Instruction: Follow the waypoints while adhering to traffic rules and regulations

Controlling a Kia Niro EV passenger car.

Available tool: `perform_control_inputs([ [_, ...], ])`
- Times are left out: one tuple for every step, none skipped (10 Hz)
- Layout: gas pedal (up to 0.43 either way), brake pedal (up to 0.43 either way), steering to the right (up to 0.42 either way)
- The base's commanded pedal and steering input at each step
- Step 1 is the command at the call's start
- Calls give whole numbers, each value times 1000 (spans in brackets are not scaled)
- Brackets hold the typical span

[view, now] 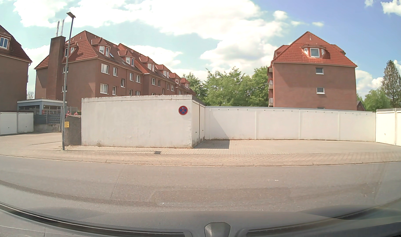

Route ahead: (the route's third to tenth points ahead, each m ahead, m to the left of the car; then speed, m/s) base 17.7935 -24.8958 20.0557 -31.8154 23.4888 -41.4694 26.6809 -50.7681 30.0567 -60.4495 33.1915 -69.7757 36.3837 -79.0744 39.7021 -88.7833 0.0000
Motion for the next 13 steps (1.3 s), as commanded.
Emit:
perform_control_inputs([
  [0, 561, 31],
  [0, 561, 31],
  [0, 561, 31],
  [0, 561, 31],
  [0, 561, 31],
  [0, 561, 31],
  [0, 561, 31],
  [0, 555, 31],
  [0, 561, 31],
  [0, 561, 31],
  [0, 561, 31],
  [0, 561, 31],
  [0, 561, 31],
])
